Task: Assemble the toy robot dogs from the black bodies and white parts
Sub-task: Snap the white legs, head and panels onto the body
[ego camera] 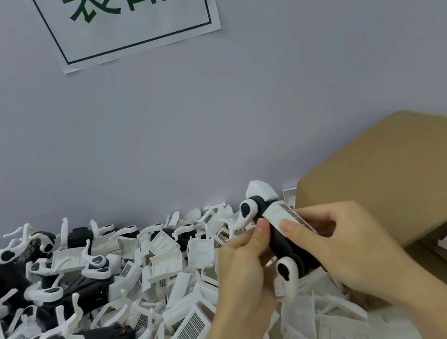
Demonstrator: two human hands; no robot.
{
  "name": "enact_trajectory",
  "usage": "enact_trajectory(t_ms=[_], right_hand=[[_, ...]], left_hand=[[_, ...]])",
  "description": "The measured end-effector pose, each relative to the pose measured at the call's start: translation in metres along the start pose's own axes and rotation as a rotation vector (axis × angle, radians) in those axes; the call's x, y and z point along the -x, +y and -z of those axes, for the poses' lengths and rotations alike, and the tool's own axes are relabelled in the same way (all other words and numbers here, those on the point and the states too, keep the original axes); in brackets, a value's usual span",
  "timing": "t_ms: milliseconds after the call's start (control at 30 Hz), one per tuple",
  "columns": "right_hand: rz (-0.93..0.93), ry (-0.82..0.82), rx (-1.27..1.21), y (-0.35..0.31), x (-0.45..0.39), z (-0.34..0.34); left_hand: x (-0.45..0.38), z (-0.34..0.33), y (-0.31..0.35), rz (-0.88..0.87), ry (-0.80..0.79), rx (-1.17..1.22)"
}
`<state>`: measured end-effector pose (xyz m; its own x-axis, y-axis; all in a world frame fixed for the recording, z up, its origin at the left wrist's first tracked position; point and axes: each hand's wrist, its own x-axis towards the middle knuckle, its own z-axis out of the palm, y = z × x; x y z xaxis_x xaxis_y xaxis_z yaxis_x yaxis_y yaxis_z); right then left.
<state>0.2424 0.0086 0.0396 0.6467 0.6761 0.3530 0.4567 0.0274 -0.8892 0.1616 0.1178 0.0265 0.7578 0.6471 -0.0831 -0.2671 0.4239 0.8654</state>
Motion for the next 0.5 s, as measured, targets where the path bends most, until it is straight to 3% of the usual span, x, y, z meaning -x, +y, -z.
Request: enact_trajectory(t_ms=[133,300,500], right_hand=[[0.074,0.172,0.449,0.0,0.0,-0.025],[0.083,0.189,0.2,-0.002,-0.001,-0.006],[0.117,0.262,0.239,-0.001,0.001,-0.028]], left_hand=[[-0.004,0.003,-0.004,0.03,0.001,0.114],[-0.004,0.004,-0.002,0.048,-0.086,0.063],[-0.01,0.008,-0.002,-0.053,-0.07,0.028]])
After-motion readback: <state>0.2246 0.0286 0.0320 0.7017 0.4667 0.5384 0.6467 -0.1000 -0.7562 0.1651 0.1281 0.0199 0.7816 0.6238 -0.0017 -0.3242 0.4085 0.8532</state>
